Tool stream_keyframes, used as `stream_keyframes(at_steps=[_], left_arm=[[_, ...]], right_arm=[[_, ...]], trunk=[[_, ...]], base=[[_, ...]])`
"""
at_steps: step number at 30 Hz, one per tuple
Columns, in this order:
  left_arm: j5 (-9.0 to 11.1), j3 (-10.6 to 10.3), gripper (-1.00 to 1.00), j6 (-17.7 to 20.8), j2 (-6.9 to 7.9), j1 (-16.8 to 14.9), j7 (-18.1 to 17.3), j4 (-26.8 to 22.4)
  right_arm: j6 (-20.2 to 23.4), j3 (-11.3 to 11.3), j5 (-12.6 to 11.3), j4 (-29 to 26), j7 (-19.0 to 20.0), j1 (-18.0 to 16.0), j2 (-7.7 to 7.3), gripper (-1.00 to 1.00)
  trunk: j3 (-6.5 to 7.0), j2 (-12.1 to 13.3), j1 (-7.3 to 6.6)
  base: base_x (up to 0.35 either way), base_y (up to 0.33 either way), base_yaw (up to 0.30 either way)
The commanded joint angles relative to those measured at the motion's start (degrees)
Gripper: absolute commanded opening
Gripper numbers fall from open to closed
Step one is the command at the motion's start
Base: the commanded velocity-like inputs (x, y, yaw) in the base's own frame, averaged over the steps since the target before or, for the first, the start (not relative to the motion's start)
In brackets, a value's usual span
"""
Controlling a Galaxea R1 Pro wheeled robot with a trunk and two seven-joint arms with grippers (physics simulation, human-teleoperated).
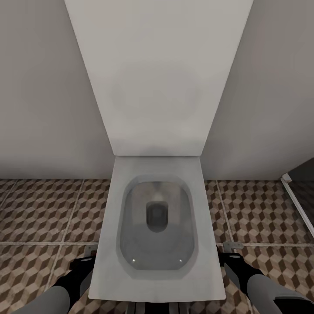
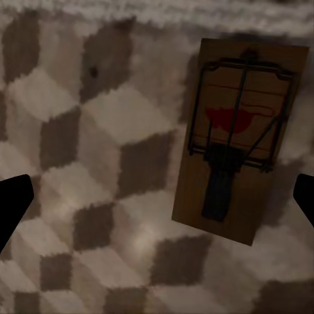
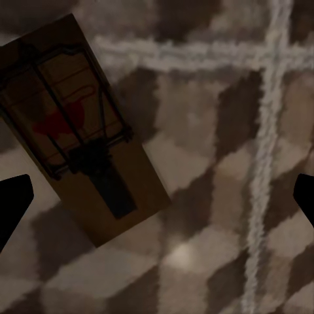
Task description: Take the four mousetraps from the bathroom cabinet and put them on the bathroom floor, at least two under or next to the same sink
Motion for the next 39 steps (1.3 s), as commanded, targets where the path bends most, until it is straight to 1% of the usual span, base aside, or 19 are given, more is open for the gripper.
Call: stream_keyframes(at_steps=[1, 26, 39], left_arm=[[0.3, -0.48, 1.0, 0.38, 0.05, 0.0, 0.4, -0.15], [-0.17, -0.57, 1.0, -0.61, 0.25, -0.01, 0.01, -0.8], [-0.18, -0.55, 1.0, -0.45, 0.26, 0.0, 0.1, -1.12]], right_arm=[[0.4, 0.14, -0.02, -0.13, -0.16, 0.0, 0.0, 1.0], [0.23, 0.14, -0.02, -0.13, -0.16, 0.0, 0.0, 1.0], [0.11, 0.13, -0.02, -0.13, -0.16, 0.01, 0.0, 1.0]], trunk=[[-0.03, -0.01, -0.01], [-0.03, -0.01, -0.01], [-0.03, -0.01, -0.01]], base=[[0.0, 0.0, 0.0], [0.0, 0.0, 0.0], [-0.019, 0.0, 0.0]])
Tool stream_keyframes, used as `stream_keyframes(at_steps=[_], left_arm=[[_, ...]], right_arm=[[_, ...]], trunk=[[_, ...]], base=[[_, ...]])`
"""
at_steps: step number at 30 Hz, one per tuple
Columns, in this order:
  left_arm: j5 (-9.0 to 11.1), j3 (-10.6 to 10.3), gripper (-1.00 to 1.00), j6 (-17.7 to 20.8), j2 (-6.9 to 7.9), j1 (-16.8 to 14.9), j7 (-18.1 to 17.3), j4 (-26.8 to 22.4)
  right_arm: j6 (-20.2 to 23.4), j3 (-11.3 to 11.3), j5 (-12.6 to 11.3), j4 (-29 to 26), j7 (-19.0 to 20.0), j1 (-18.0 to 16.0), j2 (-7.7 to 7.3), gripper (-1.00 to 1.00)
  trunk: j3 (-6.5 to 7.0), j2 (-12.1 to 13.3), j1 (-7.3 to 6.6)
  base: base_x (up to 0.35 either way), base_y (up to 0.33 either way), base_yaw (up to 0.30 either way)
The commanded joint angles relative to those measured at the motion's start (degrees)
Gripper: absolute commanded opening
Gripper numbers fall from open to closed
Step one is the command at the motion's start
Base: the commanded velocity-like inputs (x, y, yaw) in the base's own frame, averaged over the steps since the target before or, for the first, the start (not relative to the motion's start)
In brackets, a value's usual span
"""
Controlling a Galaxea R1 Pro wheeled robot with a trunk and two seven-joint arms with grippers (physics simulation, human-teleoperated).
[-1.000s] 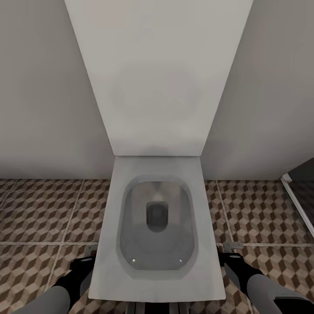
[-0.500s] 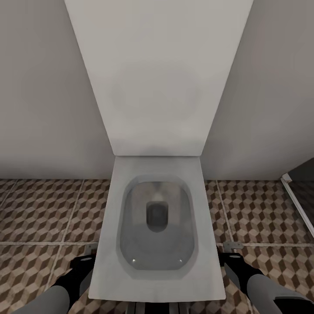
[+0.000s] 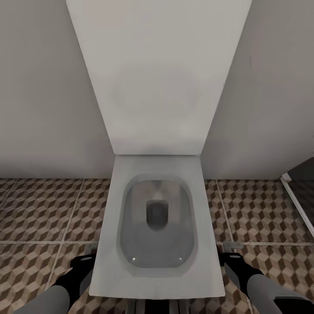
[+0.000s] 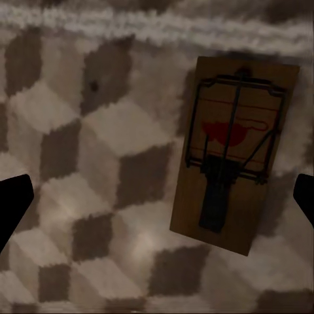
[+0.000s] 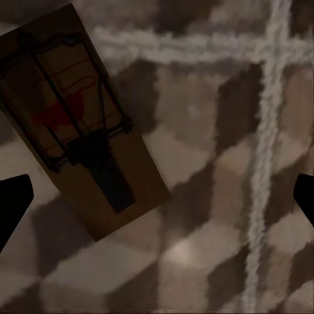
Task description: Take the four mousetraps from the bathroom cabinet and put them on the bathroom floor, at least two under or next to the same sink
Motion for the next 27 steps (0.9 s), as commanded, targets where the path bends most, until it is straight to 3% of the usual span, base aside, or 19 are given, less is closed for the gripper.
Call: stream_keyframes(at_steps=[1, 27], left_arm=[[0.31, -0.47, 1.0, 0.46, 0.07, 0.0, 0.43, -0.16], [0.31, -0.48, 1.0, 0.66, 0.05, 0.0, 0.48, -0.14]], right_arm=[[0.37, 0.14, -0.02, -0.13, -0.16, 0.0, 0.0, 1.0], [0.26, 0.14, 0.07, -0.13, -0.16, 0.01, 0.0, 1.0]], trunk=[[-0.03, -0.01, -0.02], [-0.03, -0.01, -0.02]], base=[[-0.171, 0.0, 0.0], [-0.313, 0.0, 0.0]])
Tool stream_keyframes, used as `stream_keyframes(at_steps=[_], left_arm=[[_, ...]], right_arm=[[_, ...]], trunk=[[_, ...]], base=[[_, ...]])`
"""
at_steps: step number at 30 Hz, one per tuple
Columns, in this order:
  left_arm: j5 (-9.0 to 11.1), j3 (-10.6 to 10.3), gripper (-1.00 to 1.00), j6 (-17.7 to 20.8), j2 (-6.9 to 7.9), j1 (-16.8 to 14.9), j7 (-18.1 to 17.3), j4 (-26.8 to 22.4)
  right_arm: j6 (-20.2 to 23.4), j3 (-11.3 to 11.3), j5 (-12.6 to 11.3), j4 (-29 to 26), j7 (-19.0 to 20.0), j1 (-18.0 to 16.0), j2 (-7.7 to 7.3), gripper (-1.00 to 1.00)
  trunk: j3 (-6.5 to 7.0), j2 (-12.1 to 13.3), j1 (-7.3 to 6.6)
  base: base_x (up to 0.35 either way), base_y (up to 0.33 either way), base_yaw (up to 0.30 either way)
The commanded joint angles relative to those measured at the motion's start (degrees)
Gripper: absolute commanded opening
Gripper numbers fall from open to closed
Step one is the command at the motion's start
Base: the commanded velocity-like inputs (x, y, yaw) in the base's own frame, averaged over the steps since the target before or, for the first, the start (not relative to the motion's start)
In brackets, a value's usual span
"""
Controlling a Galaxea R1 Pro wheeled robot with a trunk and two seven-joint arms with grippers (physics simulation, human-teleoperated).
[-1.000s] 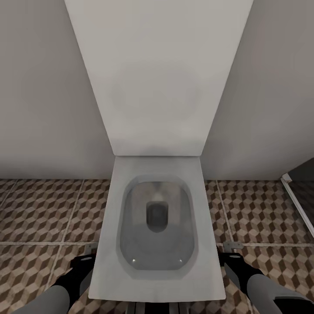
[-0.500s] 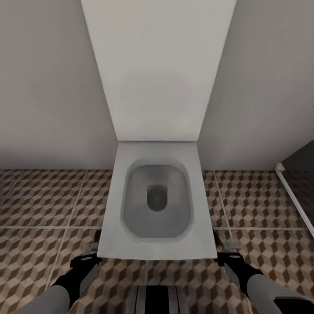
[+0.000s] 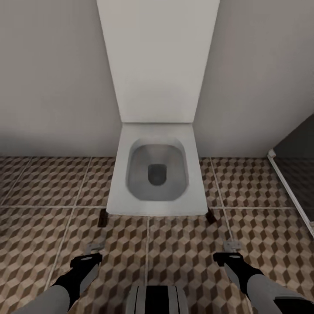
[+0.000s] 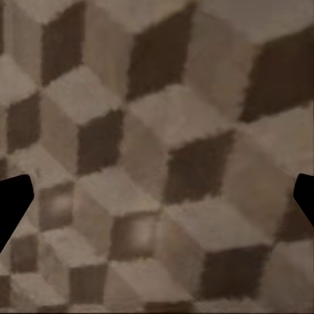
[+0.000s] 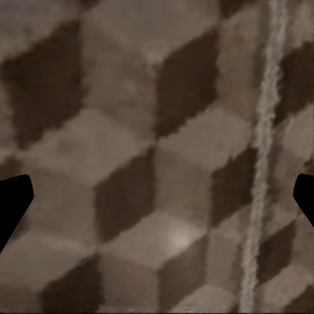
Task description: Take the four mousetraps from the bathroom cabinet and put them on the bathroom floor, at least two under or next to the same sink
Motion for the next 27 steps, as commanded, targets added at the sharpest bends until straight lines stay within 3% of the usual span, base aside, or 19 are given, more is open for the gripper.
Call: stream_keyframes(at_steps=[1, 27], left_arm=[[0.31, -0.48, 1.0, 0.38, 0.07, -0.01, 0.4, -0.15], [0.31, -0.68, 1.0, -0.04, -0.09, -0.01, 0.55, -0.15]], right_arm=[[0.39, 0.14, -0.01, -0.13, -0.16, 0.01, 0.0, 1.0], [0.34, 0.14, 0.09, -0.13, -0.16, 0.0, 0.06, 1.0]], trunk=[[-0.03, -0.01, -0.05], [-0.03, -0.01, -0.05]], base=[[-0.344, 0.0, 0.0], [-0.344, 0.0, 0.0]])
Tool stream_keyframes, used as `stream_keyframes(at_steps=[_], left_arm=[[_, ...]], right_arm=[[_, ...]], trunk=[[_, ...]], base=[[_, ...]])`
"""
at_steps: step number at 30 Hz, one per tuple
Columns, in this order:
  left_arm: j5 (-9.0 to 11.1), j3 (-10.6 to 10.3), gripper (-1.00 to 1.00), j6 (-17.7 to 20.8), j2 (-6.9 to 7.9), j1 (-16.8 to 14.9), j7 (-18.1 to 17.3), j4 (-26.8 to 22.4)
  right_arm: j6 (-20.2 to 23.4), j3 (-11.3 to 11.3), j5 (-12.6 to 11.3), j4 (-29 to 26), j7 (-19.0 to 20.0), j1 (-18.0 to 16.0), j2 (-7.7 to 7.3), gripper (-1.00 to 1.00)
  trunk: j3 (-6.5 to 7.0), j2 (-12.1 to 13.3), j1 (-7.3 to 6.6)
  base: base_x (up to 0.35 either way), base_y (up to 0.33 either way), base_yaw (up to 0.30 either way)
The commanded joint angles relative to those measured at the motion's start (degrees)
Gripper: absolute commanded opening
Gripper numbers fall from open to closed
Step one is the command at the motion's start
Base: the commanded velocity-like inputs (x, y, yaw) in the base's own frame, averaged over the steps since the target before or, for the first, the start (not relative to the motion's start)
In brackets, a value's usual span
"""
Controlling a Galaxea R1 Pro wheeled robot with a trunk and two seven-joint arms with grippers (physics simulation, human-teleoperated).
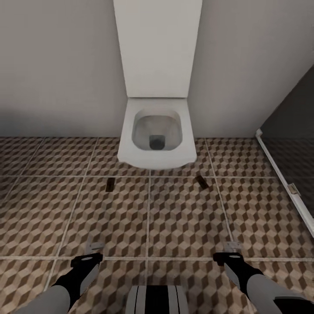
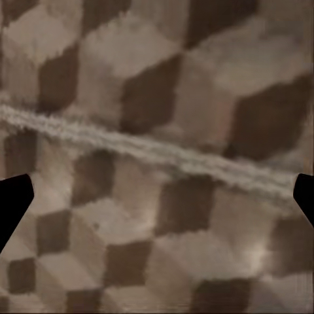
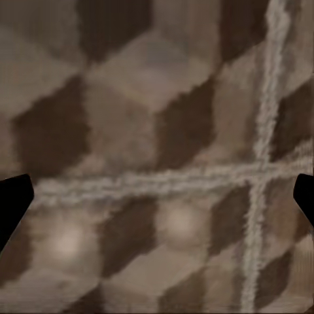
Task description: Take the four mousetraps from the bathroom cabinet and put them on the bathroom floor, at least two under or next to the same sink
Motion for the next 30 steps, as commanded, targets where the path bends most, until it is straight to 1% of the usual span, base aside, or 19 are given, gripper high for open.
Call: stream_keyframes(at_steps=[1, 7, 11, 18, 30], left_arm=[[0.3, -0.48, 1.0, 0.39, 0.07, -0.01, 0.4, -0.15], [0.31, -0.41, 1.0, 0.43, 0.06, -0.01, 0.23, -0.15], [0.35, -0.45, 1.0, 0.43, 0.03, -0.01, 0.13, -0.15], [0.38, -0.54, 1.0, 0.41, -0.06, -0.01, 0.11, -0.21], [0.39, -0.5, 1.0, 0.38, -0.11, -0.01, 0.2, -0.31]], right_arm=[[0.4, 0.14, 0.02, -0.13, -0.16, 0.0, 0.0, 1.0], [0.4, 0.14, 0.03, -0.13, -0.16, 0.02, 0.02, 1.0], [0.4, 0.14, 0.04, -0.13, -0.16, 0.04, 0.02, 1.0], [0.39, 0.14, 0.07, -0.13, -0.16, 0.02, 0.0, 1.0], [0.36, 0.14, 0.07, -0.13, -0.16, -0.02, -0.06, 1.0]], trunk=[[-0.03, -0.01, -0.05], [-0.03, -0.01, -0.05], [-0.03, -0.01, -0.05], [-0.03, -0.01, -0.05], [-0.03, -0.01, -0.05]], base=[[-0.344, 0.0, 0.0], [-0.309, 0.0, 0.0], [-0.164, 0.0, 0.0], [-0.058, 0.0, 0.0], [-0.011, 0.0, 0.0]])
